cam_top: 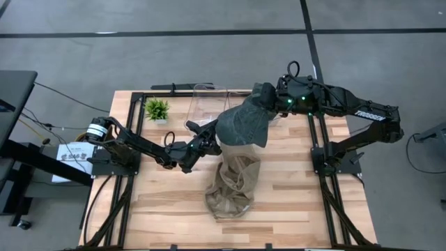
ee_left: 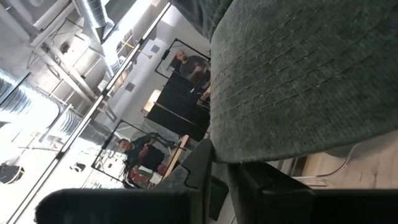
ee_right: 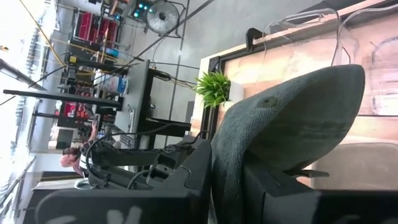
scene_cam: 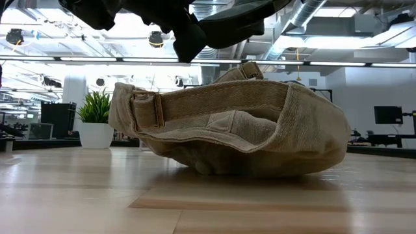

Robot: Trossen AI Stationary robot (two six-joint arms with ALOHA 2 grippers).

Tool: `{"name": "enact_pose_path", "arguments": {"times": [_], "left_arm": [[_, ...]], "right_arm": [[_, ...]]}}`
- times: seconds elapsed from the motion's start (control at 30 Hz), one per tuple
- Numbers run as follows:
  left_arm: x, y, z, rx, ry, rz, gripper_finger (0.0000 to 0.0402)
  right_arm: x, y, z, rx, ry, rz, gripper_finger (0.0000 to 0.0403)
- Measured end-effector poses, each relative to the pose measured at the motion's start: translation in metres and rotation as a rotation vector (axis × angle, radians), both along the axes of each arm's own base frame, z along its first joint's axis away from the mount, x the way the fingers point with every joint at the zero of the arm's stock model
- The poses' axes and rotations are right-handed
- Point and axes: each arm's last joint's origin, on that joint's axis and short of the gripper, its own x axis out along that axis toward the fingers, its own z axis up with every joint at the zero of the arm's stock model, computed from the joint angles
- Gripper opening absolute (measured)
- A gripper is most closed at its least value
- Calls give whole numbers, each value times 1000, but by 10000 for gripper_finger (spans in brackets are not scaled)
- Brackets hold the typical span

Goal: Pick & Place hat
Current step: Put the black cap into the right transparent bin

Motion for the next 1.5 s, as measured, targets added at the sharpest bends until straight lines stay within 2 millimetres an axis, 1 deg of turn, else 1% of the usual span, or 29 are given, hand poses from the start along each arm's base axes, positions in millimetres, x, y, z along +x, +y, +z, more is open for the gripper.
{"name": "enact_pose_path", "arguments": {"times": [0.3,0.43,0.77,1.1,1.5], "left_arm": [[0,0,0,-1,-1,1,43],[-1,2,0,-9,1,45,43],[-1,4,0,10,26,53,43],[1,16,1,14,21,69,44],[1,16,1,11,17,68,45]], "right_arm": [[0,-1,0,-1,5,-4,43],[-2,-1,-3,3,35,-7,43],[-7,-13,-8,11,92,-59,43],[-6,-9,-7,10,89,-41,43],[-6,-9,-7,10,89,-41,43]]}}
